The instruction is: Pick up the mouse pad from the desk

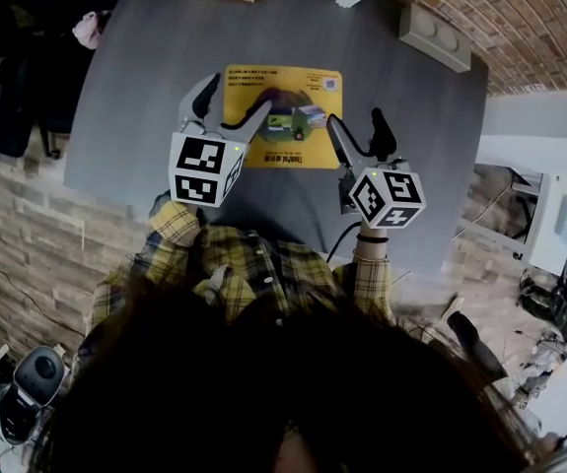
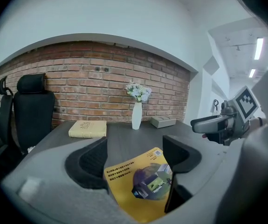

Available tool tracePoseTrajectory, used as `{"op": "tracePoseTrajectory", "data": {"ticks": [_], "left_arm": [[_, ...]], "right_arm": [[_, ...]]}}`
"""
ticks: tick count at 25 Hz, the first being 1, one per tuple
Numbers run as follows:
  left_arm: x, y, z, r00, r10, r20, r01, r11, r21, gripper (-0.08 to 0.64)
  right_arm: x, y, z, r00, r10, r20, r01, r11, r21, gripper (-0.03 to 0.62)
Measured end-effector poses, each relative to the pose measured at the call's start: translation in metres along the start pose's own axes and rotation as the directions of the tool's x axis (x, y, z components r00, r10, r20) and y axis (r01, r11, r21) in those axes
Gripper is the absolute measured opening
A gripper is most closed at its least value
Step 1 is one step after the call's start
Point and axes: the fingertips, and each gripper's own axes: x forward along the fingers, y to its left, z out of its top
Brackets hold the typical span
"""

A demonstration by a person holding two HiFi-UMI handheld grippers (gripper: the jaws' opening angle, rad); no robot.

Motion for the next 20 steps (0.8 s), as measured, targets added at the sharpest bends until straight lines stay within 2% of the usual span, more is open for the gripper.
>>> {"op": "tracePoseTrajectory", "data": {"ticks": [11,20], "left_arm": [[0.025,0.007,-0.041,0.994,-0.023,-0.107,0.020,0.999,-0.036,0.367],[0.049,0.019,-0.098,0.971,-0.004,-0.238,-0.012,0.998,-0.068,0.356]], "right_arm": [[0.020,-0.011,-0.028,0.997,0.004,-0.075,0.000,0.999,0.049,0.367],[0.042,-0.024,-0.066,0.985,0.020,-0.172,-0.002,0.995,0.104,0.365]]}}
